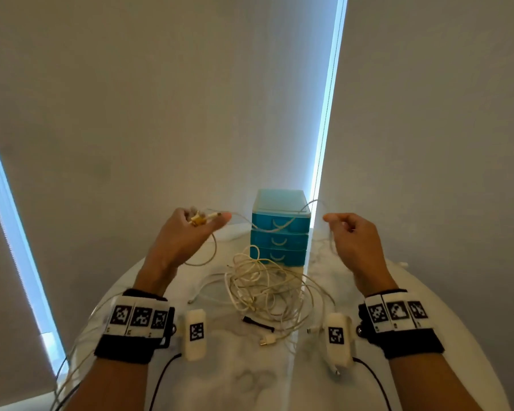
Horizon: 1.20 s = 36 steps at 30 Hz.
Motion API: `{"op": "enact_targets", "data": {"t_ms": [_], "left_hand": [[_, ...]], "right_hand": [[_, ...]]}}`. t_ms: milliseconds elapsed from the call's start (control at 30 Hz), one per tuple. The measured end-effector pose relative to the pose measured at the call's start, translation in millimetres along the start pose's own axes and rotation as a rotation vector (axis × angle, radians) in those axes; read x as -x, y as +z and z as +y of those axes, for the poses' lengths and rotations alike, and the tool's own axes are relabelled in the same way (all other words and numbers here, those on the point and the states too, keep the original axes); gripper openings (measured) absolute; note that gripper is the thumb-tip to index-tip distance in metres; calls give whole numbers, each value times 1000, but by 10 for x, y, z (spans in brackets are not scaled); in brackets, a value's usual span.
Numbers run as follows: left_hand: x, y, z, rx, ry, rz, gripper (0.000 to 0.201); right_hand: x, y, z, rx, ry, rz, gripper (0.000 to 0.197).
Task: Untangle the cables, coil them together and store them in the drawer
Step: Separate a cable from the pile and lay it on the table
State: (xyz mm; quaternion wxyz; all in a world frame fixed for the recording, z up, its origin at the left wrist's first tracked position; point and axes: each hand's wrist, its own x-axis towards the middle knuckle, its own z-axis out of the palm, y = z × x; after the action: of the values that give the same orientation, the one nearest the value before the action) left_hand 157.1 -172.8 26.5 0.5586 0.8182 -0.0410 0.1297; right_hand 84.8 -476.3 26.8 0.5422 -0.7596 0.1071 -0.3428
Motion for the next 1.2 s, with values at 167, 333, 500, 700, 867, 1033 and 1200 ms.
{"op": "enact_targets", "data": {"t_ms": [167, 333, 500, 700, 867, 1033, 1200], "left_hand": [[24, -444, 208, -86, 100, 125, 57], [-1, -799, 219, -8, 61, 243, 57], [51, -704, 435, 78, 133, 237, 58], [255, -917, 802, 79, 285, 457, 53], [365, -1302, 947, 54, 358, 629, 50], [353, -1255, 913, 30, 351, 546, 46], [208, -943, 809, -28, 252, 288, 34]], "right_hand": [[-244, -235, -126, -22, 47, 265, 20], [-471, -371, -46, -460, 278, 315, 29], [-514, 68, -60, -445, 288, 326, 37], [-311, 1100, -763, -461, 17, 88, 30], [494, 1631, -1155, -28, -224, -1022, 25], [632, 1193, -1035, -220, -23, -1070, 26], [451, 853, -937, -215, -30, -882, 26]]}}
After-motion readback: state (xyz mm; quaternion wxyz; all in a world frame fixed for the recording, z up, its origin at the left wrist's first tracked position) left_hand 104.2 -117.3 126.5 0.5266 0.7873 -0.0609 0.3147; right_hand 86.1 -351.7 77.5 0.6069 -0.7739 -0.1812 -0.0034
